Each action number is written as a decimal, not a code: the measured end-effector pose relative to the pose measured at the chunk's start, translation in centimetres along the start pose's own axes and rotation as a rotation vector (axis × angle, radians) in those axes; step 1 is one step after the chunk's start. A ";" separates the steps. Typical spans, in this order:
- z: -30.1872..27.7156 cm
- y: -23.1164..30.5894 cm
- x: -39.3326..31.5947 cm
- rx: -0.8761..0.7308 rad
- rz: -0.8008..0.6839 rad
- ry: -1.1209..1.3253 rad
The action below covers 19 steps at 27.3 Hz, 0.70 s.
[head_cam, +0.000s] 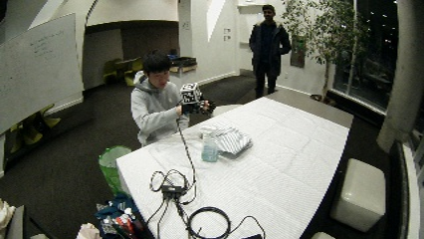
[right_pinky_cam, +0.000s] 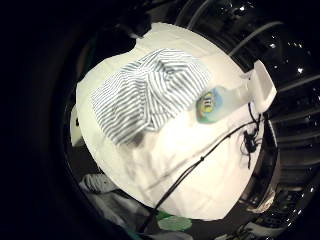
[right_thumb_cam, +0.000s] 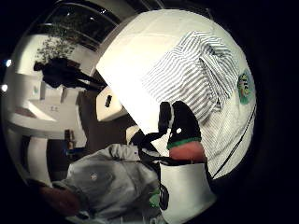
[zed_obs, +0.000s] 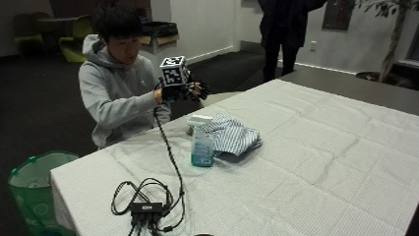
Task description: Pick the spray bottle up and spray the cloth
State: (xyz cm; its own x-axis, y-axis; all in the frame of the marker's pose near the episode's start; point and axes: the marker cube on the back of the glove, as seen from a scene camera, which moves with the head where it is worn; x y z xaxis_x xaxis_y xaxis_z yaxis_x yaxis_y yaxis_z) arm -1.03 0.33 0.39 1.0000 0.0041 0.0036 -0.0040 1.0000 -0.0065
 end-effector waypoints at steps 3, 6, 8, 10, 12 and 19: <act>-0.1 -0.3 0.4 -0.001 -0.007 0.003; -0.3 -0.6 1.0 0.001 -0.017 -0.003; -0.5 -0.6 1.5 0.010 -0.024 -0.010; -0.7 -0.5 1.9 0.033 -0.029 -0.024; -0.8 0.0 2.4 0.073 -0.028 -0.042; -1.1 3.1 5.9 0.240 0.024 -0.126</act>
State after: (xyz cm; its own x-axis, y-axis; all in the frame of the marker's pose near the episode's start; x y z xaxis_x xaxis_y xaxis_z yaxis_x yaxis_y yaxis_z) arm 4.88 3.47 -0.68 0.9913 0.0133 0.1310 -0.0433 0.9725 0.2289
